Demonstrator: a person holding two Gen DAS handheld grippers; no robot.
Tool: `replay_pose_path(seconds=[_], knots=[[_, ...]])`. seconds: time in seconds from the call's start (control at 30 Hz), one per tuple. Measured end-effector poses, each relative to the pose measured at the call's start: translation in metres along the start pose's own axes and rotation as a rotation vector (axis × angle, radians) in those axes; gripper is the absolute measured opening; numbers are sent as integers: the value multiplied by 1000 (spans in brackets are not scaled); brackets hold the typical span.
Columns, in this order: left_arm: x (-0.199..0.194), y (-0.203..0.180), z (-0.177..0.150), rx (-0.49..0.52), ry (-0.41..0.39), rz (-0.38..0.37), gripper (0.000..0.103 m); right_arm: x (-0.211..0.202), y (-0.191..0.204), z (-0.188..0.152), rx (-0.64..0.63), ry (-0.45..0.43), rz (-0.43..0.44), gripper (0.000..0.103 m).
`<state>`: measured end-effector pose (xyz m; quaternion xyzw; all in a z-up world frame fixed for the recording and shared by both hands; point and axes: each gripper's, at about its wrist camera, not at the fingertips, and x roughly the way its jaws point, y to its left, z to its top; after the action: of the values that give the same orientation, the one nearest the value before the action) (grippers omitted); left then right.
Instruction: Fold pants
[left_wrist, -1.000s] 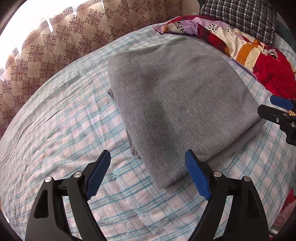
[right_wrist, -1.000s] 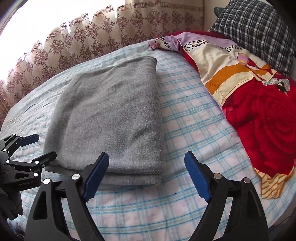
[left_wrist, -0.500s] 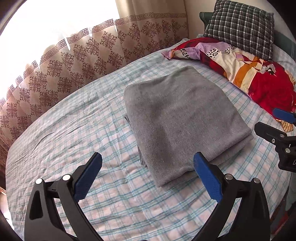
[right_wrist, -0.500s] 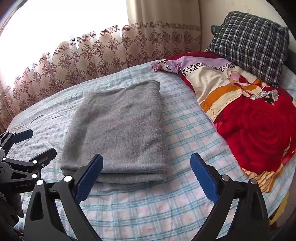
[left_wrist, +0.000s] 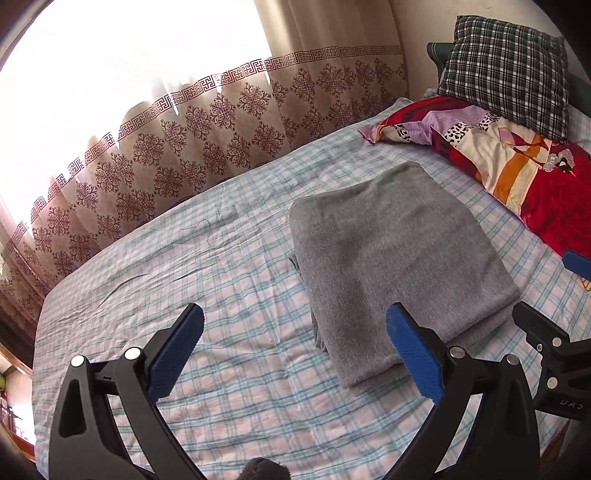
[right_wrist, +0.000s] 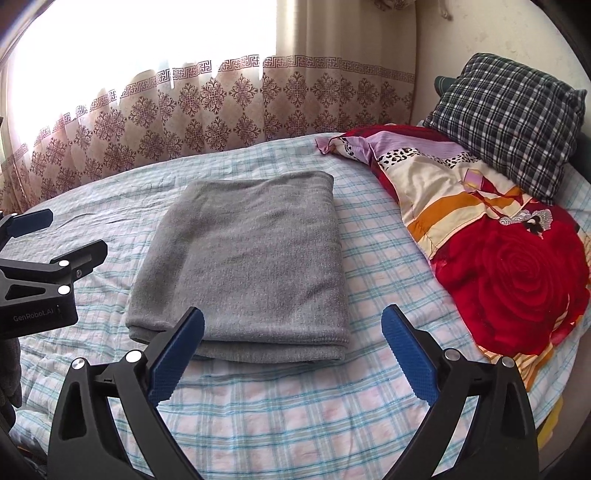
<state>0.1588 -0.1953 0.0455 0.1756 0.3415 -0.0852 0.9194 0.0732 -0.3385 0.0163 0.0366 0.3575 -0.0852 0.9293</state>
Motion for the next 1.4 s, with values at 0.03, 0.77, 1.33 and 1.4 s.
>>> replay_pose_path(seconds=[0.03,0.77,1.33,1.4], knots=[[0,0,0,2,6,10,100,0,0,0,2,0,0,96],[15,-16,-13,60,87,-13,100,3,-3,-3,10,6,-10,96],[20,-23,-17,82,103,-42,100,7,-1,-6,4,20,-11,96],[19,-24,-18,89,95,-48,100,8,0,-6,4,21,-13,96]])
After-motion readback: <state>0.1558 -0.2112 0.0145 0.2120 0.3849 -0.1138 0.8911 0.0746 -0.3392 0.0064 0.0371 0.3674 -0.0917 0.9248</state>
